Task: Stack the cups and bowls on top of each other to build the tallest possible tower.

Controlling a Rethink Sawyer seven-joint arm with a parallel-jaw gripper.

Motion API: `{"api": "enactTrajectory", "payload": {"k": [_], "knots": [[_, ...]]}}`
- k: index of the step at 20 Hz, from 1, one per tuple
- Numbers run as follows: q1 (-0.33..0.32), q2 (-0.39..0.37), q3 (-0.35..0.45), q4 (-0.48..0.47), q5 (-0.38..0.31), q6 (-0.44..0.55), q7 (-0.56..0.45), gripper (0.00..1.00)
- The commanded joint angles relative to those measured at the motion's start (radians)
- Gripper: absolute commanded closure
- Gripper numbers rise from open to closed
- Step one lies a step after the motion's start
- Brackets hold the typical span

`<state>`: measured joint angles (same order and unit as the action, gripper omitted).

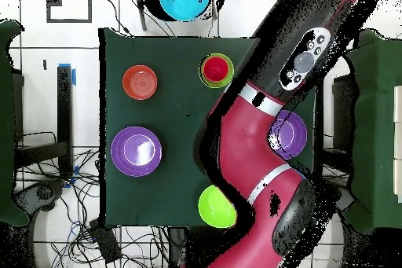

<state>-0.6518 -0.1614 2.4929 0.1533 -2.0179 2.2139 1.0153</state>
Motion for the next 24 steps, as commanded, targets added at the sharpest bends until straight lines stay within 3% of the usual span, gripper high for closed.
{"api": "enactTrajectory", "payload": {"k": [1,9,24], "knots": [[-0.010,-0.033,-0.203,0.064,0.179,0.091,0.003,1.00],[-0.016,-0.022,-0.316,0.075,0.289,0.075,0.020,1.00],[-0.028,-0.026,-0.341,0.004,0.227,0.076,-0.132,1.00]]}}
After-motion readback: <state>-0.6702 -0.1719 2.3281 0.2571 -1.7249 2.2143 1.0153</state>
